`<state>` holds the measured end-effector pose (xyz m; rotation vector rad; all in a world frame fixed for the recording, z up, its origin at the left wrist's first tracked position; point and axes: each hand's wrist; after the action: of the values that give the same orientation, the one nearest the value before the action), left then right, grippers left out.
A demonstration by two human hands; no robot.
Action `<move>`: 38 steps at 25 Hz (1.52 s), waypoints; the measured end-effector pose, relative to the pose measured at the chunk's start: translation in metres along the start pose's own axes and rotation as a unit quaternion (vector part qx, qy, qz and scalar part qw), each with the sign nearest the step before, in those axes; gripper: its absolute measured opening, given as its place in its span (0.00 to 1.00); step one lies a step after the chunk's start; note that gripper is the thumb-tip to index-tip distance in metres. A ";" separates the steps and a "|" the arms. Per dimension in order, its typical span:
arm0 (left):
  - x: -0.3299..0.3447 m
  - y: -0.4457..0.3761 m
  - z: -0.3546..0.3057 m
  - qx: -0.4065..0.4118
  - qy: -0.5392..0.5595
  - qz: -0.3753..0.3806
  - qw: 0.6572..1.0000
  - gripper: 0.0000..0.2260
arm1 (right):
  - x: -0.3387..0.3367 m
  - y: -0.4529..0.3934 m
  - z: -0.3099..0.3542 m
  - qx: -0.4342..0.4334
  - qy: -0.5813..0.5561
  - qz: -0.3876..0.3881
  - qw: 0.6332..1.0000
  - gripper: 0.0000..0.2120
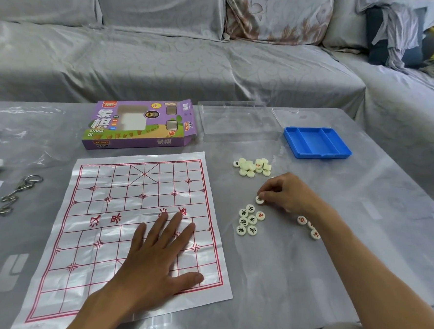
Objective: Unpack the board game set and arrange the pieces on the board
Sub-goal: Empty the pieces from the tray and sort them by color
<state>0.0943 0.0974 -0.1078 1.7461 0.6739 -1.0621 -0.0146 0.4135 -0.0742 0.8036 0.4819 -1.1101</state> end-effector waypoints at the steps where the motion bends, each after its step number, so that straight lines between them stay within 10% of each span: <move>1: 0.000 0.000 0.000 0.000 0.003 -0.002 1.000 0.43 | 0.003 -0.001 0.006 -0.009 0.024 0.021 0.999 0.03; 9: 0.001 0.000 0.002 0.006 0.010 -0.008 1.000 0.42 | 0.000 0.012 0.018 -0.002 0.123 0.123 0.985 0.09; 15: 0.001 -0.001 0.002 0.007 0.017 -0.007 1.000 0.42 | -0.015 0.016 0.013 0.064 0.171 0.073 0.980 0.05; 21: 0.002 -0.001 0.002 0.004 0.015 -0.011 1.000 0.41 | 0.002 -0.006 -0.002 0.056 0.209 -0.144 0.966 0.13; 38: 0.003 -0.002 0.002 0.001 0.005 -0.014 1.000 0.41 | -0.003 -0.010 0.004 0.044 0.149 -0.092 0.984 0.07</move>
<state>0.0931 0.0958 -0.1114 1.7486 0.7048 -1.0743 -0.0253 0.4101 -0.0734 1.0264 0.7746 -1.1935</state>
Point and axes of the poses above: each hand's wrist, its own y-axis away from the middle knuckle, its own x-axis out of the palm, z = x × y, and after that the axes turned 9 degrees about z, right-handed
